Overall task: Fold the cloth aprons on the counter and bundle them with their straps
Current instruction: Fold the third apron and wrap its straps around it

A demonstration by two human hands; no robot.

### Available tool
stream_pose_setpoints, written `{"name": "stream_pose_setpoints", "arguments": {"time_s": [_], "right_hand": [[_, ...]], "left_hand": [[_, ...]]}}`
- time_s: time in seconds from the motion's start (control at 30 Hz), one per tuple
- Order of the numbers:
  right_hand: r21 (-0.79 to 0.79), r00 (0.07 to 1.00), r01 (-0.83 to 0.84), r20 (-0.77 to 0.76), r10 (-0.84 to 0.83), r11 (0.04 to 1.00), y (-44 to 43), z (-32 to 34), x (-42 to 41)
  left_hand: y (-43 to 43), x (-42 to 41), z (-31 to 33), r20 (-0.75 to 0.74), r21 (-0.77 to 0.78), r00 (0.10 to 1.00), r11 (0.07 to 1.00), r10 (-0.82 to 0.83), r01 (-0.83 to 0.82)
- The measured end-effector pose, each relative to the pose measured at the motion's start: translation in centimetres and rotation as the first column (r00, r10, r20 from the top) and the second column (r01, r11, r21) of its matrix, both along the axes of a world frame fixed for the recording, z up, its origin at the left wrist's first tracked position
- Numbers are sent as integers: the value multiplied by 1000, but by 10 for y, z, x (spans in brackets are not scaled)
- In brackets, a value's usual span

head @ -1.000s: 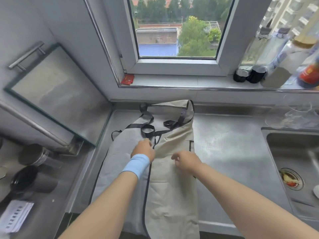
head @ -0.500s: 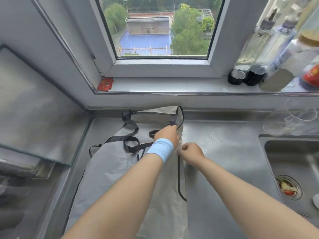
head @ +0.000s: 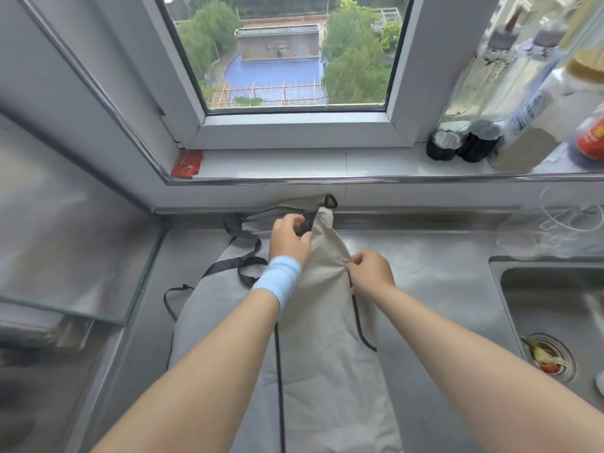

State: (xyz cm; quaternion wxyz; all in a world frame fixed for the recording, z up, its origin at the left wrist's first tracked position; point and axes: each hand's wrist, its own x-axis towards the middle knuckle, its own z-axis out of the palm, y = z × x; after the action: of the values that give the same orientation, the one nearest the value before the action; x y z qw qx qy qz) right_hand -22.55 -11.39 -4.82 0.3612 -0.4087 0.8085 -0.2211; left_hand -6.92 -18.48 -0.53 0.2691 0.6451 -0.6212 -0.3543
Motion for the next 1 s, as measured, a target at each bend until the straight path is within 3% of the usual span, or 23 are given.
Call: {"name": "stream_pose_setpoints", "arguments": {"time_s": [0.1,0.17,0.2,0.27,0.3,0.43,0.53,0.63,0.7,0.87,0.93,1.0], "right_hand": [[-78,998,50,-40,-53,996,-3,2,4],[-157,990,-48,-142,25,986,9,-2,16],[-199,964,-150,-245,98,968,19,-5,23],[-221,844,-399,-466,263,890,39,-18,39],[-206,781,-503,-525,339,840,48,-26,44],[106,577,-749,-382,722,654,72,-41,57],[262,489,-763,-363,793,591,74,-42,55],[289,464,-767,-368,806,573,71,-39,55],[288,461,-766,-377,803,575,71,-37,55],[229,414,-813,-419,808,535,78,-39,59],[228,415,-822,-387,823,522,75,-37,62],[251,425,-814,-356,832,523,71,-38,65]], "left_hand": [[44,17,-16,122,-125,974,970,-192,207],[72,31,-29,330,34,878,934,-347,357],[82,39,-37,448,138,784,900,-430,414],[99,54,-52,550,290,623,827,-556,482],[105,60,-58,553,318,599,812,-579,490],[113,74,-66,586,407,578,823,-568,396],[113,82,-63,602,511,499,781,-623,359],[107,82,-56,582,442,626,848,-520,294],[99,81,-51,625,404,641,887,-445,222],[83,90,-60,744,432,376,826,-553,361],[77,95,-59,774,465,324,835,-545,295],[74,98,-57,787,463,327,851,-524,248]]}}
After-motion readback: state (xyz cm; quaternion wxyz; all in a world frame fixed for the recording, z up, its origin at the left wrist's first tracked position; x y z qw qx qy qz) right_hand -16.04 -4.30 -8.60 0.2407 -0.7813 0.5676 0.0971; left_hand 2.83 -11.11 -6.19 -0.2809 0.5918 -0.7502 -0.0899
